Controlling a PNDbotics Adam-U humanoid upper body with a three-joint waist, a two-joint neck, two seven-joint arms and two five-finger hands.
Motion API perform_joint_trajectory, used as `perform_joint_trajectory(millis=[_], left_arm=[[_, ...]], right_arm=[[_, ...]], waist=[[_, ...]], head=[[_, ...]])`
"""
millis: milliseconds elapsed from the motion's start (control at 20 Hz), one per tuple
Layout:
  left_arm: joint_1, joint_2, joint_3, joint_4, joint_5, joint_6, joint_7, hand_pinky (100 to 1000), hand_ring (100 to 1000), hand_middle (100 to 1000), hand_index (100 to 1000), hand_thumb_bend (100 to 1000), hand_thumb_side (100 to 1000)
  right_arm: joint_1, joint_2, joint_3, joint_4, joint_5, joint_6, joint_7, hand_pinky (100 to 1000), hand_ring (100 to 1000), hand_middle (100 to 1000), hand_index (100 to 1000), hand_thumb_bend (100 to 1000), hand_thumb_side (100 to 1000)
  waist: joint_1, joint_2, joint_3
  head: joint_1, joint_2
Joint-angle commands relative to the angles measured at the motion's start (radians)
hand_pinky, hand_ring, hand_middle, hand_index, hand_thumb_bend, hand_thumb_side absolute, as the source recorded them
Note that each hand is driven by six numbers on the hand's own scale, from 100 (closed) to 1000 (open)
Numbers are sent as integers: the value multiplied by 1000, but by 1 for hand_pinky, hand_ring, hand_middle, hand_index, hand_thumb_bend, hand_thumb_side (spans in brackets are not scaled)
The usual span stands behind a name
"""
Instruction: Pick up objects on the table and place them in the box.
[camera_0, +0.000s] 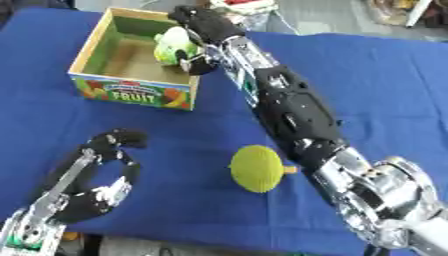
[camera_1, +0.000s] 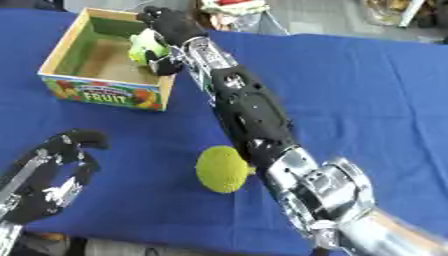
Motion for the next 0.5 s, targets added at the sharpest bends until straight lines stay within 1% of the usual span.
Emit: perform_joint_trajectory(millis=[50, 100, 200, 350, 400, 500], left_arm=[[-5, 4, 11, -11, 4, 1, 8, 547, 775, 763, 859, 199, 542], [-2, 4, 14, -11, 3, 1, 10, 547, 775, 763, 859, 199, 542], [2, 4, 20, -11, 0, 1, 16, 547, 775, 763, 859, 200, 541], [9, 5, 31, -10, -5, 2, 26, 547, 775, 763, 859, 200, 541], [12, 5, 37, -9, -8, 3, 32, 547, 775, 763, 859, 200, 540], [18, 7, 51, -9, -14, 6, 46, 547, 776, 763, 859, 201, 538]], right_arm=[[-23, -22, 23, -51, -47, -42, 17, 900, 973, 966, 998, 100, 180], [-22, -27, 35, -69, -63, -58, 25, 899, 972, 965, 999, 100, 200], [-20, -40, 60, -108, -96, -91, 40, 898, 970, 958, 999, 100, 168], [-13, -64, 93, -165, -142, -137, 57, 897, 963, 937, 996, 100, 165], [-11, -76, 110, -188, -159, -154, 62, 898, 952, 919, 995, 100, 164], [-1, -109, 158, -242, -193, -189, 66, 896, 946, 913, 993, 100, 161]], waist=[[12, -19, -13], [14, -20, -22], [16, -22, -38], [17, -25, -56], [17, -27, -64], [17, -29, -78]], head=[[14, 1], [19, 3], [30, 7], [42, 10], [46, 11], [55, 11]])
